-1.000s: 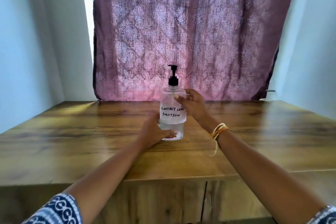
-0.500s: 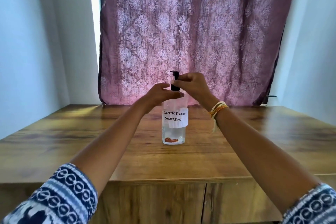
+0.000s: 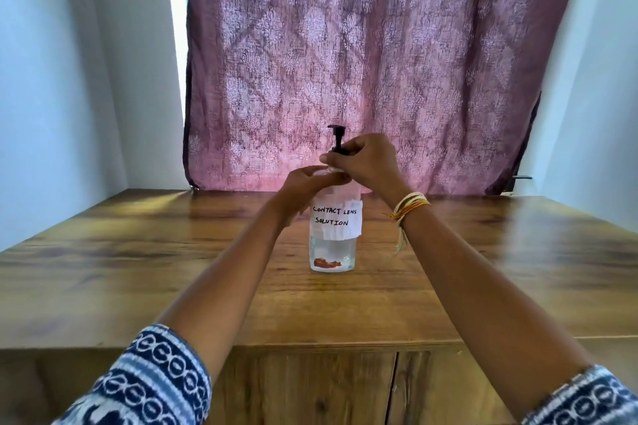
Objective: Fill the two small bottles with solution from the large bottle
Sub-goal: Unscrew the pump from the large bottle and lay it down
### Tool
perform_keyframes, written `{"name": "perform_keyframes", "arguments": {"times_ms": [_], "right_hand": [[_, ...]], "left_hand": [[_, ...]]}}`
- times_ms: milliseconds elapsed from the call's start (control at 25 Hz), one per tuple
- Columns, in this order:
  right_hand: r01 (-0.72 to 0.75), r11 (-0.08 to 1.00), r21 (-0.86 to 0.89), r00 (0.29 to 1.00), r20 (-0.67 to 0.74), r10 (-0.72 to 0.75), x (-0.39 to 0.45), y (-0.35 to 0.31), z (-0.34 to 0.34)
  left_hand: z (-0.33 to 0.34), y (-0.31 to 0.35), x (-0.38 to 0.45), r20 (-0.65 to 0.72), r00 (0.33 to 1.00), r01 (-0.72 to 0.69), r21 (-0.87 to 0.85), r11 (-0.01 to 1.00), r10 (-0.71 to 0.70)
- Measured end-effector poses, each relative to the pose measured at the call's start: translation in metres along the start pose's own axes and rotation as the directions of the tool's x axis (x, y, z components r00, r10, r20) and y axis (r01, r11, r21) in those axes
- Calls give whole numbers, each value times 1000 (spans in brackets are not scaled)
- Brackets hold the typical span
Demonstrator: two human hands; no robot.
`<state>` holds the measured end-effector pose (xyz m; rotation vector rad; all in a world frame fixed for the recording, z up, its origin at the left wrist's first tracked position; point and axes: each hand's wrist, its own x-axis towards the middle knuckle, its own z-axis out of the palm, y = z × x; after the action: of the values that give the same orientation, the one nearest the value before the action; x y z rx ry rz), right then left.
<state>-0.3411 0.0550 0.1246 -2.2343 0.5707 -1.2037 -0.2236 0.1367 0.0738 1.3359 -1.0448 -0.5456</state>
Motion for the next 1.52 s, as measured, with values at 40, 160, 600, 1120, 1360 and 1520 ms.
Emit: {"name": "perform_keyframes", "arguments": {"times_ms": [40, 160, 600, 1120, 1360, 1520], "right_hand": [[12, 1000, 17, 1000, -10, -12, -1, 0, 0], [51, 995, 82, 999, -3, -51, 1, 6, 1], [-100, 837, 538, 957, 283, -68, 13, 21, 3], [-108, 817, 566, 977, 211, -18, 6, 23, 13], [-81, 846, 527, 992, 126, 17, 3, 21, 10], [-107, 804, 586, 980, 197, -13, 3, 16, 4]], "left_hand": [[1, -2, 0, -17, 1000, -1, -13, 1000, 1], [3, -3, -4, -53, 999, -14, -38, 999, 12], [5, -8, -1, -48, 998, -44, -51, 998, 41], [2, -9, 0, -53, 997, -49, -15, 999, 48], [4, -8, -1, -73, 997, -41, -46, 998, 37], [5, -7, -2, -78, 996, -36, -53, 998, 32]]}}
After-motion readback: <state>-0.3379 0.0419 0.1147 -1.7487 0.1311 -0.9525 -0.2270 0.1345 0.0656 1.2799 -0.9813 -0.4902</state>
